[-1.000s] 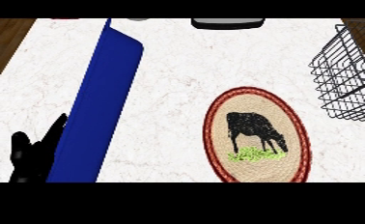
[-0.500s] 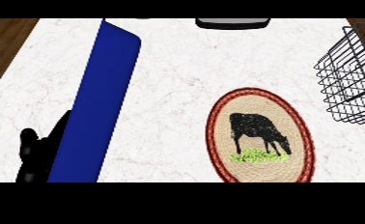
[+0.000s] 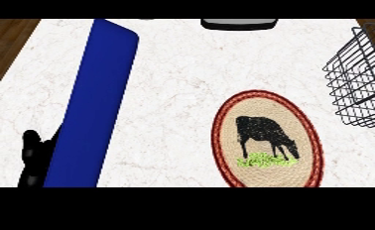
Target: Pick the bell pepper from the placemat and place it in the basket
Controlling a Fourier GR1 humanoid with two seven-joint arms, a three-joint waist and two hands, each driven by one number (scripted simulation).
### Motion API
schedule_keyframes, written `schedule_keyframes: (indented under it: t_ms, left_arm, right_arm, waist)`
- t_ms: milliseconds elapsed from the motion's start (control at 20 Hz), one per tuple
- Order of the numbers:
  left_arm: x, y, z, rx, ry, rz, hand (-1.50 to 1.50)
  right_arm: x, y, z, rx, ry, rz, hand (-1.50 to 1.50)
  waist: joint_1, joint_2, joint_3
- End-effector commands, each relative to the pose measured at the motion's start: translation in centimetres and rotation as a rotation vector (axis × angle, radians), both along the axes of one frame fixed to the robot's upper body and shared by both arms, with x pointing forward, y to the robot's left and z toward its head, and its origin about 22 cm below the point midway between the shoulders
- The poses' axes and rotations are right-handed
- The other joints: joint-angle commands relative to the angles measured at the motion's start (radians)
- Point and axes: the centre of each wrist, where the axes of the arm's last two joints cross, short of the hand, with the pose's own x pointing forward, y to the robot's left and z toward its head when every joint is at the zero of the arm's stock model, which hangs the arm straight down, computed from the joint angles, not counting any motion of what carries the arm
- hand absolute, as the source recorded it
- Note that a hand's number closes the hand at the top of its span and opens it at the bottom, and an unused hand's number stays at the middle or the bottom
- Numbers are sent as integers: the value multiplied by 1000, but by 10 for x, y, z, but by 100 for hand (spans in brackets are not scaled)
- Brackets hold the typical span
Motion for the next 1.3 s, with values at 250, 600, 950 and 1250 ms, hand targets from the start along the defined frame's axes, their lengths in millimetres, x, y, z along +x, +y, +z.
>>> schedule_keyframes:
  t_ms: [250, 600, 950, 1250]
  left_arm:
    - [12, -15, -13, -60, 87, -22, 0]
    - [-16, -21, -38, -77, 77, -10, 0]
    - [3, -28, -27, -53, 101, -11, 0]
    - [-9, -8, -31, -75, 97, -28, 0]
  right_arm:
    - [18, -40, -40, 44, -10, -19, 150]
    - [-1, -72, -43, -232, 170, -106, -150]
    - [-13, -97, -43, -233, 62, -117, -150]
    - [-17, -116, -51, -117, -29, -184, -150]
  waist:
    - [-2, 16, -18]
    - [1, 15, -19]
    - [-11, 12, -18]
    - [-4, 13, -18]
